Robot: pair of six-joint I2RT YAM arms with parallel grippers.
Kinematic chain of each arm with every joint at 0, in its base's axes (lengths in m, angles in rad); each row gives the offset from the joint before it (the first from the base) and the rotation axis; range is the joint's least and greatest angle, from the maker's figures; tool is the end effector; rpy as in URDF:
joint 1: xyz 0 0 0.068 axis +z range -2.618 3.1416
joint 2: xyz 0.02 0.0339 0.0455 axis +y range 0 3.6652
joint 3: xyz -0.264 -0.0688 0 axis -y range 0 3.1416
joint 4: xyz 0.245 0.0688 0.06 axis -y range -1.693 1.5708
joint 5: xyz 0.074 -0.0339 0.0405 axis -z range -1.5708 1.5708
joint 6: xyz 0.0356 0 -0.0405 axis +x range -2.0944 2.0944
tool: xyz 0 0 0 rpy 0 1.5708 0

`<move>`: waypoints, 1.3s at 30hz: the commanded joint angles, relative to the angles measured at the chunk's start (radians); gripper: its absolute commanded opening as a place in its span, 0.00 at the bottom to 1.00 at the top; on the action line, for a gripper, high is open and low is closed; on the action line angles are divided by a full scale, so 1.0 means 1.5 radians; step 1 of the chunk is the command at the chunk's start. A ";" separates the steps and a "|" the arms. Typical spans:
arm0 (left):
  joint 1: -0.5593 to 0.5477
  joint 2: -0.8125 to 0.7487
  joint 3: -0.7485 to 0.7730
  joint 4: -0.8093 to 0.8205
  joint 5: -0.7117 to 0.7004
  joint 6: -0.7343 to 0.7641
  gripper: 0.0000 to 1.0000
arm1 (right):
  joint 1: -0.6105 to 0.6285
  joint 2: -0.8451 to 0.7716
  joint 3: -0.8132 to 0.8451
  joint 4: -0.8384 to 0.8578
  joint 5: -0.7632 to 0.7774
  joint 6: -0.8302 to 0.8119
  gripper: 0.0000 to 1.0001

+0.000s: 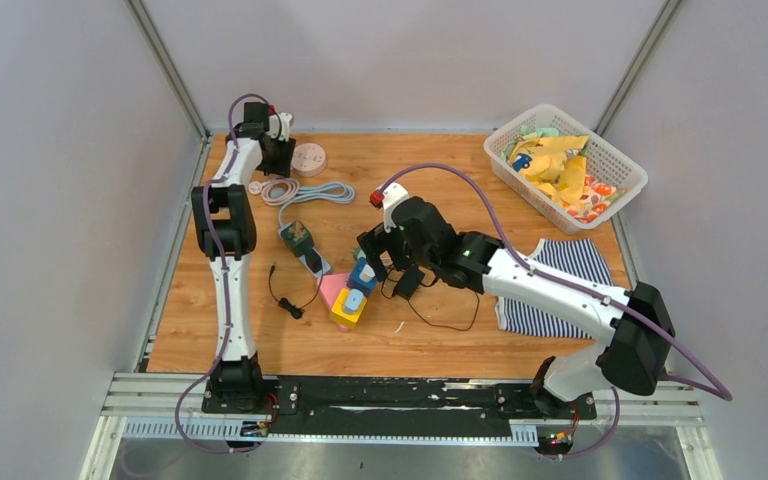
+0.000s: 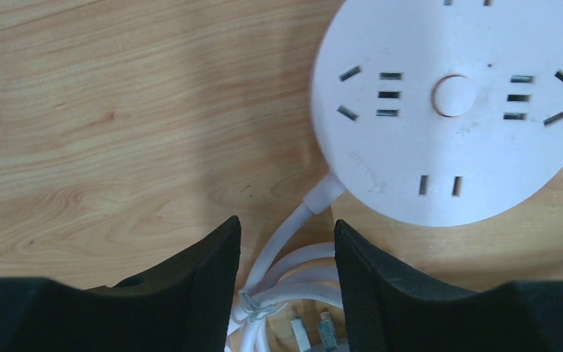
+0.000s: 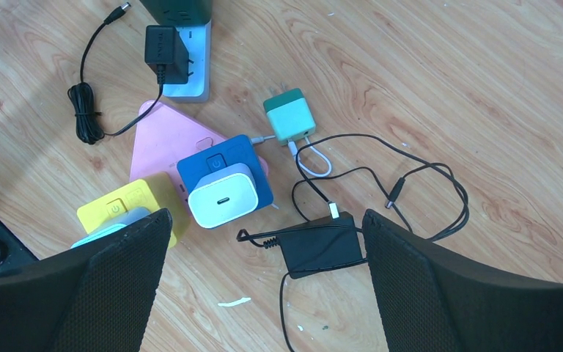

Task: Insert the plug
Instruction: Move the socket to the center of the board.

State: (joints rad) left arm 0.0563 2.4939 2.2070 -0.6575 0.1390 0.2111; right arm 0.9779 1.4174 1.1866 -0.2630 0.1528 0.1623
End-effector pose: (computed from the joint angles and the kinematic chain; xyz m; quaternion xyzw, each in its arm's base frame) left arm 0.5460 0.0258 0.1725 0.0947 0.9446 -0.0245 0.3134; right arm 0.1878 0.2690 0.3250 -0.3035 0.8013 0.2208 0.4658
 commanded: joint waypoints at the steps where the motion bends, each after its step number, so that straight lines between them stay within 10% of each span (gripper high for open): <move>1: -0.030 0.016 0.025 -0.047 -0.024 0.048 0.50 | -0.016 -0.005 0.009 -0.010 -0.009 0.001 1.00; 10: -0.066 0.028 0.066 -0.044 -0.008 0.040 0.00 | -0.029 -0.012 -0.003 0.007 -0.022 0.018 1.00; 30: -0.161 -0.126 -0.128 0.261 0.062 -0.119 0.00 | -0.077 -0.066 -0.067 0.034 -0.033 0.047 1.00; 39: -0.157 -0.125 -0.122 0.246 -0.190 -0.246 0.71 | -0.080 -0.069 -0.066 0.035 -0.043 0.049 1.00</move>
State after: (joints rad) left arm -0.1902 2.3276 2.0132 -0.3073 0.0097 -0.0643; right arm 0.8745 1.3369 1.1019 -0.2214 0.1009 0.2214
